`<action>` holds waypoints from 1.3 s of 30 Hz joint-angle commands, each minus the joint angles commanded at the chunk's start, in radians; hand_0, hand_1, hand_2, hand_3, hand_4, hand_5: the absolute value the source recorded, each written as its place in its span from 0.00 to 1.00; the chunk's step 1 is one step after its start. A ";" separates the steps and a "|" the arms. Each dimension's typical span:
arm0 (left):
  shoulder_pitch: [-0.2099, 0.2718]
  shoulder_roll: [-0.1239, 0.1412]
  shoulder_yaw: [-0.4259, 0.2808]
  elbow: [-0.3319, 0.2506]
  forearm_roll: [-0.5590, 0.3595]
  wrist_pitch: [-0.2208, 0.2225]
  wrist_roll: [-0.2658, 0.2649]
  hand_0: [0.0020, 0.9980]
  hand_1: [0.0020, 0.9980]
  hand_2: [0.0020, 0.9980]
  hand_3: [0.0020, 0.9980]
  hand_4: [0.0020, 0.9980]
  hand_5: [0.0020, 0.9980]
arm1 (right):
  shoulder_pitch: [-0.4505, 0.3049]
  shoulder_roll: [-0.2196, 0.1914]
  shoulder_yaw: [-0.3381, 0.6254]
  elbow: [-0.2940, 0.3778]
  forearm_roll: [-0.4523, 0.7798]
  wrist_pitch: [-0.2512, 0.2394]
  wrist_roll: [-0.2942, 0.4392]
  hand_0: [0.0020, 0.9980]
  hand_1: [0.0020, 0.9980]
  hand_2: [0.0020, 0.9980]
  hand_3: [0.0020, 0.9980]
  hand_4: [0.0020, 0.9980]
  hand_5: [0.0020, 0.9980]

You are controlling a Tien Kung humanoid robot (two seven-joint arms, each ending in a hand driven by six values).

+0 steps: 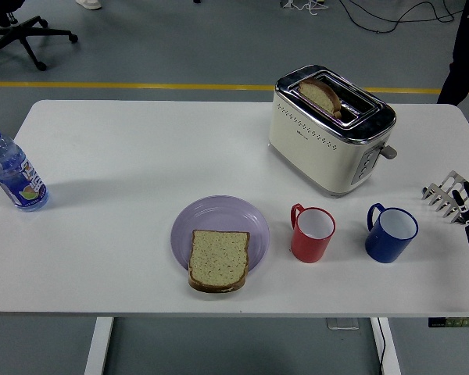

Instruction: Pick up the cup,pour liquid into bread,place the cup on the desk

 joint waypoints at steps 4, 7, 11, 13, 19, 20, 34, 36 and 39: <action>0.000 0.000 0.000 0.000 -0.002 0.000 0.000 0.68 0.75 0.77 0.66 0.42 1.00 | 0.001 -0.001 0.001 -0.002 0.004 -0.004 0.004 0.64 0.58 0.64 0.61 0.66 0.15; 0.000 0.000 -0.003 0.000 0.002 -0.001 0.001 0.68 0.75 0.77 0.66 0.42 1.00 | 0.000 -0.002 0.001 -0.005 0.012 -0.009 0.011 0.64 0.58 0.64 0.61 0.66 0.15; 0.003 -0.001 -0.006 0.000 0.005 -0.001 0.001 0.68 0.75 0.77 0.66 0.42 1.00 | -0.001 -0.004 -0.001 -0.009 0.015 -0.011 0.015 0.64 0.57 0.64 0.61 0.66 0.14; 0.005 -0.001 -0.006 0.000 0.008 -0.001 0.002 0.68 0.75 0.77 0.66 0.42 1.00 | -0.001 -0.004 -0.003 -0.010 0.015 -0.011 0.015 0.64 0.57 0.64 0.61 0.66 0.14; 0.011 -0.002 -0.006 0.000 0.016 -0.002 0.005 0.68 0.75 0.77 0.66 0.41 1.00 | -0.005 -0.007 -0.008 -0.016 0.015 -0.012 0.013 0.64 0.57 0.64 0.61 0.65 0.13; 0.012 -0.002 -0.005 0.000 0.016 -0.003 0.005 0.68 0.75 0.77 0.66 0.42 1.00 | -0.006 -0.007 -0.009 -0.016 0.014 -0.012 0.012 0.64 0.57 0.64 0.60 0.65 0.13; 0.031 -0.005 -0.002 0.000 0.029 -0.005 0.007 0.68 0.75 0.77 0.66 0.42 1.00 | -0.018 -0.007 -0.017 -0.025 0.029 0.013 0.009 0.64 0.57 0.64 0.60 0.65 0.13; 0.033 -0.006 -0.002 0.000 0.031 -0.005 0.007 0.68 0.75 0.77 0.66 0.42 1.00 | -0.019 -0.006 -0.019 -0.027 0.029 0.016 0.009 0.64 0.57 0.64 0.60 0.65 0.13; 0.036 -0.006 0.003 0.000 0.030 -0.006 0.007 0.68 0.75 0.76 0.66 0.41 1.00 | -0.020 -0.005 -0.021 -0.028 0.030 0.020 0.010 0.64 0.57 0.64 0.60 0.64 0.13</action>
